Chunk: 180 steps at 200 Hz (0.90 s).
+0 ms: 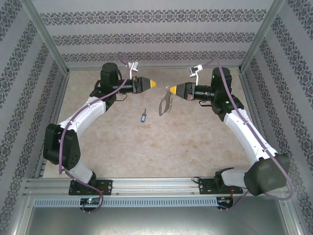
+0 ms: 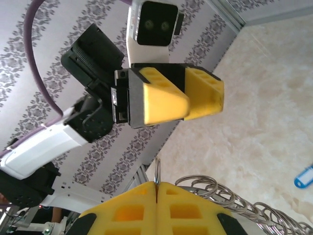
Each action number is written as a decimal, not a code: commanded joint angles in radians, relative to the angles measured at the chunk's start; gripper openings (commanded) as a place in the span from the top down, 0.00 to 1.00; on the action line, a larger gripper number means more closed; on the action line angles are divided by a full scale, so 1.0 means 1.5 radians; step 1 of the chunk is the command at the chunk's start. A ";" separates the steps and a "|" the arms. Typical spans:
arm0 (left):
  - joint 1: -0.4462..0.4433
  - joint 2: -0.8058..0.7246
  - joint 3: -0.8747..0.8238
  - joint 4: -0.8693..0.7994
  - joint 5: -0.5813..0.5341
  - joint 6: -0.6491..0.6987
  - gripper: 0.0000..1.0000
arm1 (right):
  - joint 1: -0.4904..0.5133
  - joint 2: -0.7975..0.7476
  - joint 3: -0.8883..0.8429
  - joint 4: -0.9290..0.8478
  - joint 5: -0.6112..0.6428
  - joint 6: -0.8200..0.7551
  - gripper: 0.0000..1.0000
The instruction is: Put the keys on the keyring
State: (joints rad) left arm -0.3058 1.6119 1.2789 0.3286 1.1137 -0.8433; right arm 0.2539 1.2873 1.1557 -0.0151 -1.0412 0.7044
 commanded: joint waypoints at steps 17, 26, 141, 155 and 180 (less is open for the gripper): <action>0.000 0.013 0.022 0.368 0.061 -0.255 0.64 | 0.019 -0.019 0.017 0.187 -0.003 0.069 1.00; 0.000 0.017 0.034 0.391 0.061 -0.275 0.66 | 0.023 -0.025 0.016 0.210 0.013 0.070 1.00; -0.032 0.020 0.142 0.288 0.079 -0.215 0.64 | 0.043 0.004 0.003 0.424 0.087 0.172 1.00; -0.035 0.026 0.148 0.290 0.078 -0.215 0.64 | 0.044 0.003 0.001 0.422 0.089 0.168 1.00; -0.044 0.033 0.157 0.284 0.078 -0.209 0.63 | 0.046 0.002 -0.001 0.422 0.096 0.165 1.00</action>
State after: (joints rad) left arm -0.3542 1.6417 1.4788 0.7631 1.2133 -1.1934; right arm 0.3065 1.2922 1.1553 0.5518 -0.9195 0.9524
